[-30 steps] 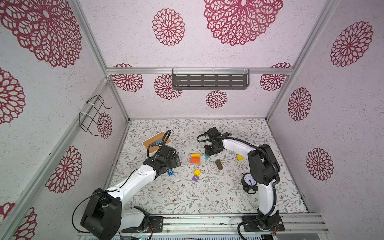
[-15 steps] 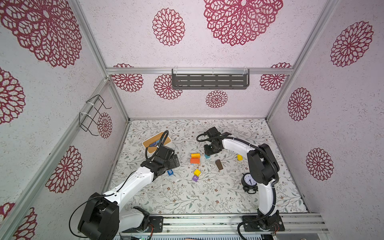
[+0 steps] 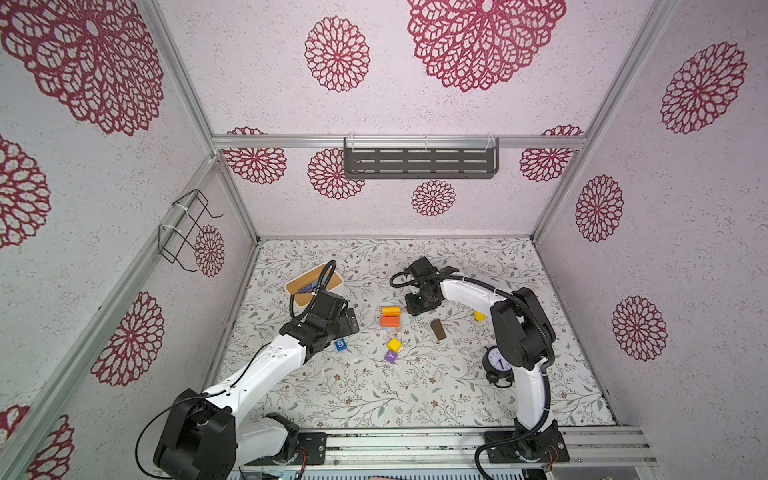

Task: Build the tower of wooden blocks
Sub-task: 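Lower the open right gripper around the teal cube, then close the right gripper on the teal cube and lift it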

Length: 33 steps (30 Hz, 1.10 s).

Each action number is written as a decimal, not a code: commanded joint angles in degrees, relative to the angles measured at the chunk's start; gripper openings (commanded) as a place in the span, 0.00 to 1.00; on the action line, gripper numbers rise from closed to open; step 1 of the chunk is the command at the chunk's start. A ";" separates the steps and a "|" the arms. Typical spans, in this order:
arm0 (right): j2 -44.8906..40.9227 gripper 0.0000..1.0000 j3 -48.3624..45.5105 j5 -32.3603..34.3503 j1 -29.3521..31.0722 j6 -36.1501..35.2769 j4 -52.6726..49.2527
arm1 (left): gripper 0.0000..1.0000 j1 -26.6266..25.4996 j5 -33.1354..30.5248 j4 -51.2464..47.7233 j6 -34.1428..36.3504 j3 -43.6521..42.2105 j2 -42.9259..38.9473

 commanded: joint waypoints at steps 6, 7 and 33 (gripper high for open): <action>-0.13 0.46 0.68 0.54 0.24 0.33 -1.88 | 0.97 0.38 0.49 1.17 -1.07 -1.60 -0.80; -0.04 0.45 0.66 0.52 0.24 0.45 -1.89 | 0.97 0.38 0.51 1.17 -1.19 -1.69 -0.88; -9.66 0.30 2.75 6.86 3.63 5.21 -6.72 | 0.97 0.40 0.04 0.46 -1.95 -4.29 -5.57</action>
